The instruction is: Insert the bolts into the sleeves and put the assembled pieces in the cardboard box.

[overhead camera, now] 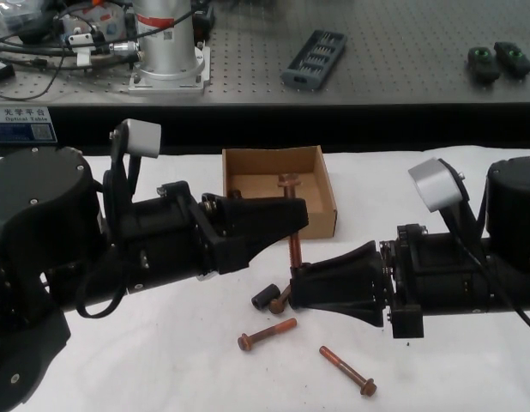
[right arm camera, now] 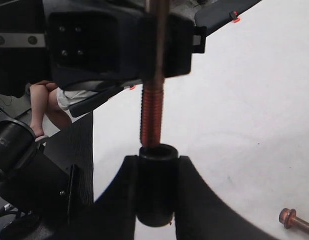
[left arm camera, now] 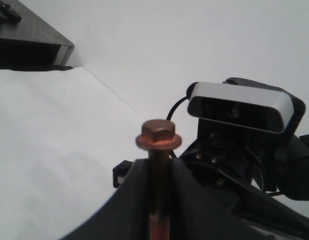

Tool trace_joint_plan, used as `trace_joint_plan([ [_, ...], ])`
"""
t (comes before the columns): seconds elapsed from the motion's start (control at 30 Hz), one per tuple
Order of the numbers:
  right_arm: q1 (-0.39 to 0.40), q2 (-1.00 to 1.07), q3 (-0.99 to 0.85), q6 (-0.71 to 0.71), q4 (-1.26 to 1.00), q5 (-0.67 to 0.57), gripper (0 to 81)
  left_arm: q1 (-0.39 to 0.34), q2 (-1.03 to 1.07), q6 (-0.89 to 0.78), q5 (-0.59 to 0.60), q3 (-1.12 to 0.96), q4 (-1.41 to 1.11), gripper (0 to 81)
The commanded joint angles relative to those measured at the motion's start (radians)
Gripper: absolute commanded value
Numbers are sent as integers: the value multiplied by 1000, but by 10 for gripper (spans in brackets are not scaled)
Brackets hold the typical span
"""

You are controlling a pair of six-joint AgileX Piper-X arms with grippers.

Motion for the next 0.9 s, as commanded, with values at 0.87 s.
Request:
trace_joint_plan([
  [0.87, -1, 1, -4, -79, 71, -39, 43, -4, -4, -30, -39, -10, -6, 6],
])
